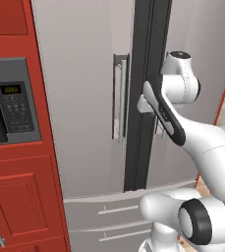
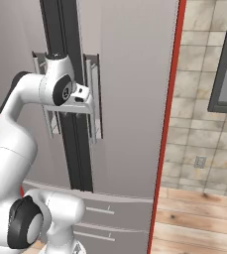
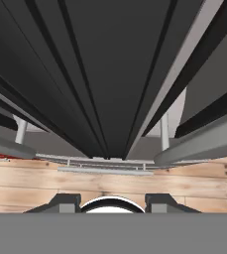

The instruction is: Retrieve the sausage and cheese from the fridge and place them on the cutting board on the counter.

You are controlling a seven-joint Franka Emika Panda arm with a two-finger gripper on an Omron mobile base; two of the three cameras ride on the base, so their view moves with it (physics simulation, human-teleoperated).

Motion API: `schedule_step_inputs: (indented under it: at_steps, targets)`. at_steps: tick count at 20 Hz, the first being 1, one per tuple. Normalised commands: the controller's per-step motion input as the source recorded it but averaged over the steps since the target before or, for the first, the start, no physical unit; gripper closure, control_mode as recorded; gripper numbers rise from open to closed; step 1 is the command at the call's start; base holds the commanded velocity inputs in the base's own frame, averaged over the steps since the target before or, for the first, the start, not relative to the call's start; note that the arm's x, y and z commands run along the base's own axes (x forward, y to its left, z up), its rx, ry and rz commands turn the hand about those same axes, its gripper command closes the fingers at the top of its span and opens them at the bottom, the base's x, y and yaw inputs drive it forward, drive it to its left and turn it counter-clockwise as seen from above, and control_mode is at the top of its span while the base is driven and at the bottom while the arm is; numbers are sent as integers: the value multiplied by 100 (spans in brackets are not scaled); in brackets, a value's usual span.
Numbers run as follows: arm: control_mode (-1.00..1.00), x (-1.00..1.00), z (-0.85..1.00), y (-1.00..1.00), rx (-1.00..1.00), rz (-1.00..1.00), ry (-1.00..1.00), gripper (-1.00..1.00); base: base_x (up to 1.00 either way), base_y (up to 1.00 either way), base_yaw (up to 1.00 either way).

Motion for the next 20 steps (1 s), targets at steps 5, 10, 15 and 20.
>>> schedule_step_inputs:
  at_steps: [5,10,15,20]
  targets:
    - [100,0,0,0,0,0,0,-100,0,0,0]
    - [100,0,0,0,0,0,0,-100,-31,0,0]
    - [100,0,0,0,0,0,0,-100,-58,0,-2]
    - [100,0,0,0,0,0,0,-100,-39,0,-4]
